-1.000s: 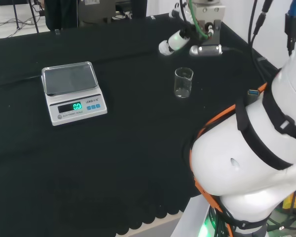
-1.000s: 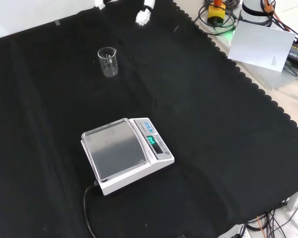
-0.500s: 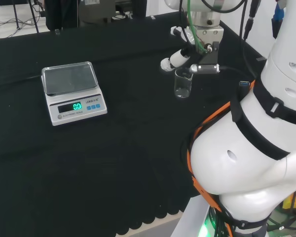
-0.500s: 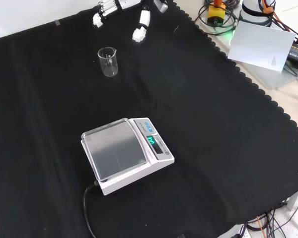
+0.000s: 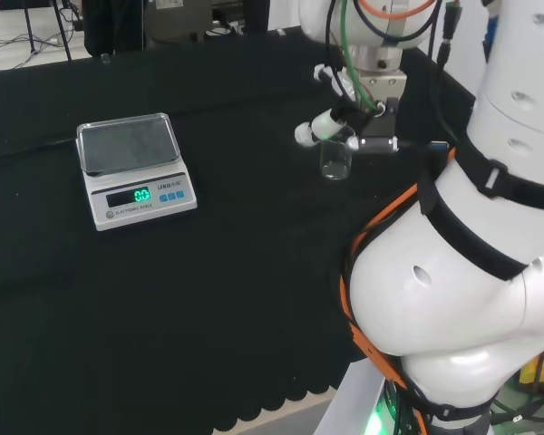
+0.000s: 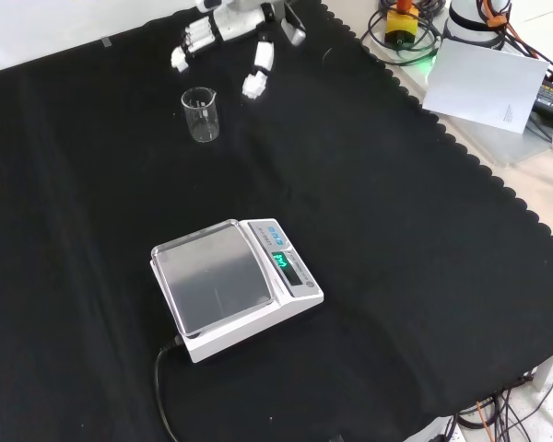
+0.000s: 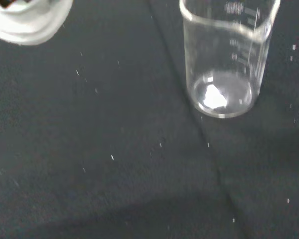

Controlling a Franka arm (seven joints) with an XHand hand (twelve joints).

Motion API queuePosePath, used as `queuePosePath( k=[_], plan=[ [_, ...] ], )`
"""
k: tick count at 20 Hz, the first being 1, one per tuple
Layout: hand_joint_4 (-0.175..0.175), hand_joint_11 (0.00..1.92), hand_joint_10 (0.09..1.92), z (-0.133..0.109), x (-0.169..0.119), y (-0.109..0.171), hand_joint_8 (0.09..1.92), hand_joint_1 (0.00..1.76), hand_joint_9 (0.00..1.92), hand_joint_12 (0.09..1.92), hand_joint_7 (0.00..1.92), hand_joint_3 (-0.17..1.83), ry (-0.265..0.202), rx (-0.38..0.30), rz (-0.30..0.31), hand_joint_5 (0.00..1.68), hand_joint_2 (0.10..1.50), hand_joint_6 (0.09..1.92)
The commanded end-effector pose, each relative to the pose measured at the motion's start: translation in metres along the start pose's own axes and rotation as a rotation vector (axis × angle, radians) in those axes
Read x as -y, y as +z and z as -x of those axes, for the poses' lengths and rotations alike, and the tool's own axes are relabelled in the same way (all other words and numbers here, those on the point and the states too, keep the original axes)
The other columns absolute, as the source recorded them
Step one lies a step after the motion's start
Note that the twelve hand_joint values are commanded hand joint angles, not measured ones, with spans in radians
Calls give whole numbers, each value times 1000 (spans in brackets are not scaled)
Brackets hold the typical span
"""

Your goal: Pick up the beaker.

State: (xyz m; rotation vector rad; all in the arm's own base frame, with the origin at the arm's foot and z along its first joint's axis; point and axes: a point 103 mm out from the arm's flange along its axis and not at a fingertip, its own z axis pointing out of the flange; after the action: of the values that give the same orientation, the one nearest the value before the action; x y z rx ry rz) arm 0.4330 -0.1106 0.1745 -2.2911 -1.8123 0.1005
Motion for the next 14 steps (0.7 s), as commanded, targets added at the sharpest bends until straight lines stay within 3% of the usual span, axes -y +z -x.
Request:
queuePosePath(
  k=[1,4,10,14],
  plan=[
    [86,0,863,16,-40,48,339,670,64,1253,0,345,36,12,-69,14,608,87],
    [86,0,862,25,-56,46,306,669,56,1243,0,342,51,25,-77,14,610,87],
    [87,0,863,42,-81,18,209,668,43,1219,0,334,75,46,-33,14,613,87],
    [88,0,864,49,-91,21,192,668,40,1206,0,331,83,61,-63,14,615,87]
  ],
)
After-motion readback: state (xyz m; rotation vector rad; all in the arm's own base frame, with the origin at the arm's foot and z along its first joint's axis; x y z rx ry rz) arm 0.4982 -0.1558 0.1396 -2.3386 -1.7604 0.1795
